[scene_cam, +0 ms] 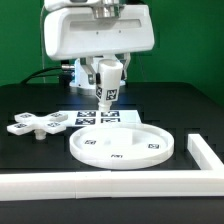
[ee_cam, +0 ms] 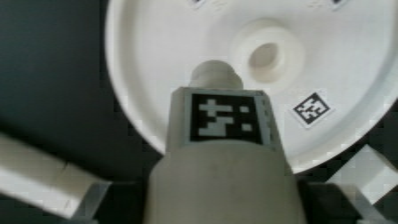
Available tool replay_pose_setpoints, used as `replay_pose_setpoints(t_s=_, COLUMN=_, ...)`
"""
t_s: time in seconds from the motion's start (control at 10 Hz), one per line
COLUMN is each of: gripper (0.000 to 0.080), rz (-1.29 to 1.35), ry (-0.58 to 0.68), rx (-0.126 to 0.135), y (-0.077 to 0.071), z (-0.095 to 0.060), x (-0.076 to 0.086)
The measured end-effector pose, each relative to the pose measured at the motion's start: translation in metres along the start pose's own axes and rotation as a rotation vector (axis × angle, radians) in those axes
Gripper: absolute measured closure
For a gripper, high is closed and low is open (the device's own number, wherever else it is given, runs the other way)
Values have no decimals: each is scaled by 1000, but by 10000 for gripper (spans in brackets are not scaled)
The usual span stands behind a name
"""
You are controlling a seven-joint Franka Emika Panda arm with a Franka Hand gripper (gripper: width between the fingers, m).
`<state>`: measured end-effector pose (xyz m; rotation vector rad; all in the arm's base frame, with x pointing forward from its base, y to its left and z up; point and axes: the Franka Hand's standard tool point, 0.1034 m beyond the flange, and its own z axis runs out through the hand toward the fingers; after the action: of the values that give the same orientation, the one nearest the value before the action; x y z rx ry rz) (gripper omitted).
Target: Assemble round table
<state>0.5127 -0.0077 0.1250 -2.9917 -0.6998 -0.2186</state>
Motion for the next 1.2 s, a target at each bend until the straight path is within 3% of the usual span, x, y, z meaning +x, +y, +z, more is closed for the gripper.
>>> replay_pose_setpoints(t_s=0.1, gripper=389, rz=64, ry=-12, rx=18, y=-11, z=6, x=-2)
replay_pose_setpoints(t_s=0.4, gripper=389, rz=51, ry=5, rx=-3, y=-10, z=8, x=-1)
replay_pose_setpoints(t_s=0.6, gripper=389, rz=38, ry=70, rx=-64, y=5, z=6, x=-6)
replay_pose_setpoints(t_s=0.7, gripper=389, rz=82, ry=107, rx=-76, y=10, z=6, x=-15)
replay_pose_setpoints(t_s=0.8, gripper=389, rz=141, ry=127, rx=-65, y=7, z=8, x=-18)
replay_pose_setpoints(t_s=0.9, gripper=389, rz=199, ry=123, rx=-41, y=-7, z=11, x=-10)
replay_pose_setpoints(t_s=1.0, gripper=389, rz=224, ry=126, rx=-34, y=-14, z=12, x=-5)
replay_pose_setpoints(t_s=1.2, gripper=389, rz=233, ry=144, rx=-67, y=-19, z=17, x=1)
